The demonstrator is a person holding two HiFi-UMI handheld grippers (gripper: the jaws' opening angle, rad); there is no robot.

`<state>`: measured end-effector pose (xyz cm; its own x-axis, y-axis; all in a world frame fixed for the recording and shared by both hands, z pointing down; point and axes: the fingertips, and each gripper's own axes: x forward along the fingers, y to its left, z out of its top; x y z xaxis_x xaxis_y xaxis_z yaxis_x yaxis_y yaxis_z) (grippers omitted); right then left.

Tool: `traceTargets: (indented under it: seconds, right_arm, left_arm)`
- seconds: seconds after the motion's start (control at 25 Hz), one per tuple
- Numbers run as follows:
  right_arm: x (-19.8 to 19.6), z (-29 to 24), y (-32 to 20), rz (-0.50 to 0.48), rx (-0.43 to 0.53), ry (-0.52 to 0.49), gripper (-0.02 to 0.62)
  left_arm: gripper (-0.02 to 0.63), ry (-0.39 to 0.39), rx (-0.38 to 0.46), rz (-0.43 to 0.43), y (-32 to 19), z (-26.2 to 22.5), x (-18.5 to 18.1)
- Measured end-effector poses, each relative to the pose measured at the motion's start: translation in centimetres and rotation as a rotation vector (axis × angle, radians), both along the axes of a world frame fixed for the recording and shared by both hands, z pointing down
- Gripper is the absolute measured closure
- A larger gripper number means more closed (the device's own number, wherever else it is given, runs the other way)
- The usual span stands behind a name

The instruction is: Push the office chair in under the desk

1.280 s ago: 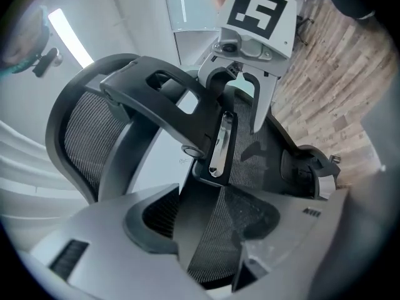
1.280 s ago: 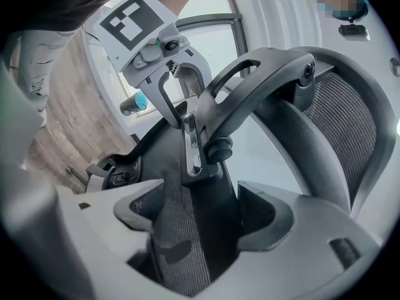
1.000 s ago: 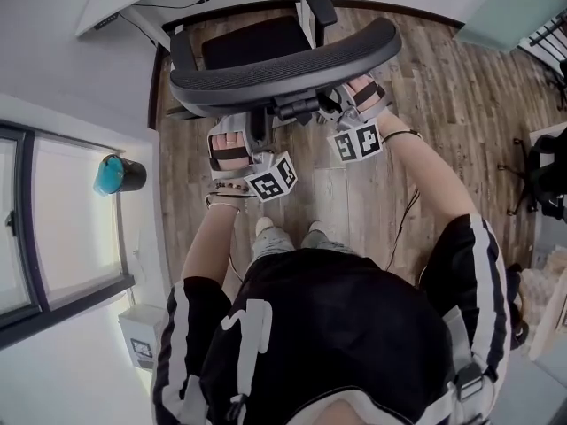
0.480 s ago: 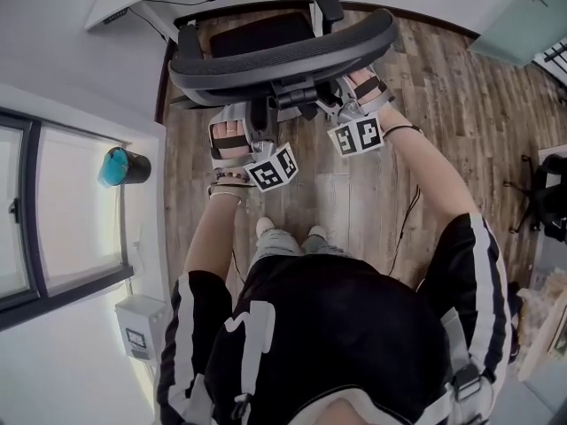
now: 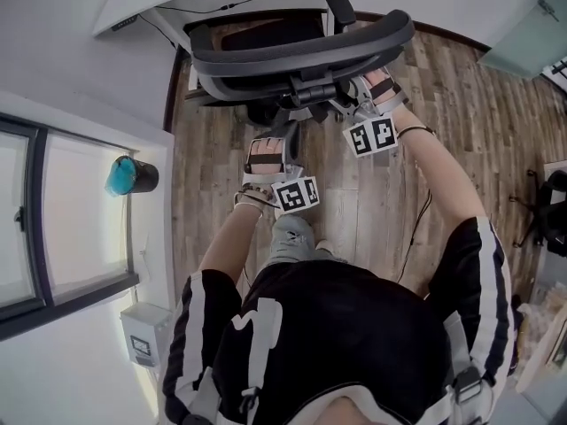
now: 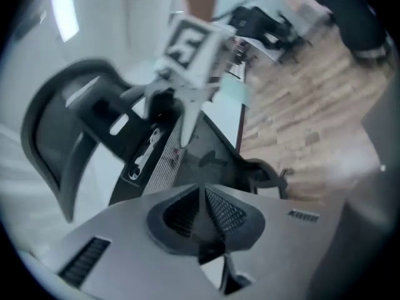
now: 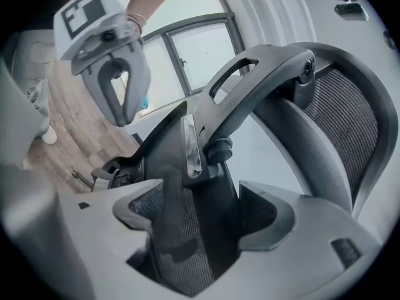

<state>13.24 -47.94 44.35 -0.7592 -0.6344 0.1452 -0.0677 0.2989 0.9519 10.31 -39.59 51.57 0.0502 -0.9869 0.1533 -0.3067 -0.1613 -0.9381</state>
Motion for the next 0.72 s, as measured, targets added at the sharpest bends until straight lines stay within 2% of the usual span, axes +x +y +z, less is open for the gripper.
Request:
traceTargets:
  seconds: [0.04, 0.08, 0.12, 0.16, 0.2, 0.24, 0.36, 0.44, 0.56, 0.72]
  right_arm:
    - [-0.3, 0.1, -0.5, 0.004, 0.004, 0.002, 0.236]
    - [-0.7, 0.2, -1.0, 0.010, 0.005, 0.001, 0.236]
    - [-1.1, 0.1, -1.5, 0.017, 0.004, -0.003, 0.236]
    - [-1.5, 0.1, -2.1, 0.023, 0.004, -0.005, 0.236]
    - [-1.9, 0.0, -2.7, 0.028, 0.006, -0.004, 0.235]
    - [-2.1, 0.1, -3.1, 0.033, 0.009, 0.000, 0.231]
    - [-3.1, 0.4, -3.9, 0.047, 0.013, 0.011, 0.229]
    - [-4.0, 0.4, -4.7, 0.057, 0.013, 0.014, 0.229]
    - [-5.0, -0.1, -6.3, 0.075, 0.006, 0.009, 0.227]
    - [-5.4, 0.2, -6.4, 0.081, 0.019, 0.016, 0.227]
  left_arm:
    - [0.591, -0.036, 0.033, 0.035, 0.7, 1.1, 0.2]
    - [0.591, -0.013, 0.099, 0.047, 1.2, 1.0, -0.1]
    - [0.585, 0.061, 0.155, 0.025, 1.3, 0.0, -1.2]
    - [0.536, 0.137, 0.183, -0.022, 0.8, -1.3, -2.6]
    - [0.478, 0.173, 0.196, -0.069, -0.1, -2.7, -3.9]
    - [0.445, 0.159, 0.209, -0.100, -1.2, -4.0, -5.0]
    - [0.399, 0.012, 0.231, -0.165, -5.4, -6.7, -8.1]
    - [0.385, -0.051, 0.226, -0.198, -8.1, -7.7, -10.5]
    - [0.365, -0.116, 0.244, -0.159, -10.9, -9.4, -12.0]
    - [0.364, -0.156, 0.212, -0.119, -12.6, -8.8, -12.2]
